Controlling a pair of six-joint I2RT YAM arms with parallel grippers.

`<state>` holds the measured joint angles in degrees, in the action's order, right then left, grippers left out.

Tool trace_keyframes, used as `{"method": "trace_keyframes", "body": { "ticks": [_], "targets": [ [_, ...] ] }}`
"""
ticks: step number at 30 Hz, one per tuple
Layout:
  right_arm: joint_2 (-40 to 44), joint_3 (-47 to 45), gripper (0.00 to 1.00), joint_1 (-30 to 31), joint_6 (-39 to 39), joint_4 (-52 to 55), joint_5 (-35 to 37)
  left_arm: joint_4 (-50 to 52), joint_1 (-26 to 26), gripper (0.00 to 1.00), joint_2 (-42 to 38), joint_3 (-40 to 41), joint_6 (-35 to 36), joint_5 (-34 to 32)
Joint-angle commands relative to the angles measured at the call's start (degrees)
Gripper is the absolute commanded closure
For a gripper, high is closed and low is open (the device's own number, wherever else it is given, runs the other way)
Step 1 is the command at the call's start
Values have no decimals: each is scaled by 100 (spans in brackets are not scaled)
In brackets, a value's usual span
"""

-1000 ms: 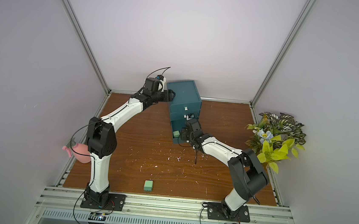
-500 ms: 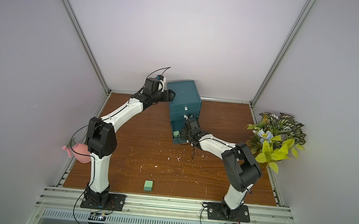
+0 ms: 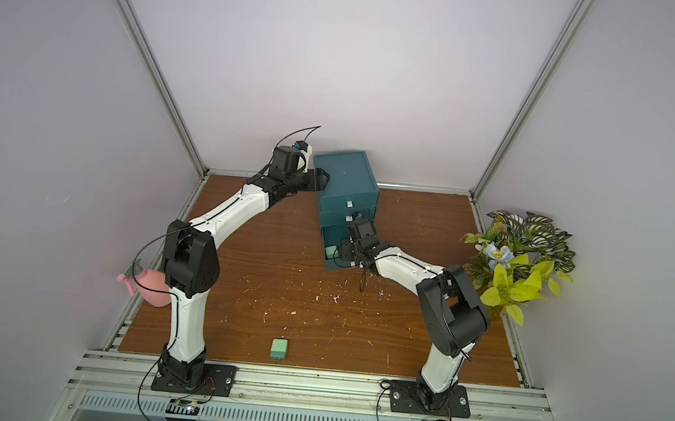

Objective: Place the plugs into the drawer by color
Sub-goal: Place the plug in the drawer, then pick up the plug from the center of the board.

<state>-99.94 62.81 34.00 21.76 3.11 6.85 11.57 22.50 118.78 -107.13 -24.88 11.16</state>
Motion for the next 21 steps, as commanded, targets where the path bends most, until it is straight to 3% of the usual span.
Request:
{"method": "trace_keyframes", "body": {
  "ticks": [1,4,8,13,21],
  "targets": [
    [564,133,38,-12,-167,183,-174,556,-18,26,268,17,107,5],
    [895,-10,36,-10,-290,300,-347,557,-27,26,255,17,107,-1],
    [1491,-555,36,136,-851,-41,-1447,574,-35,26,225,16,125,-35],
    [2127,-1572,33,1538,-1729,-751,-1534,558,-27,26,224,16,98,18],
    [1586,-1600,29,3293,-2201,-912,-1518,543,-9,26,104,121,133,-57]
  ]
}}
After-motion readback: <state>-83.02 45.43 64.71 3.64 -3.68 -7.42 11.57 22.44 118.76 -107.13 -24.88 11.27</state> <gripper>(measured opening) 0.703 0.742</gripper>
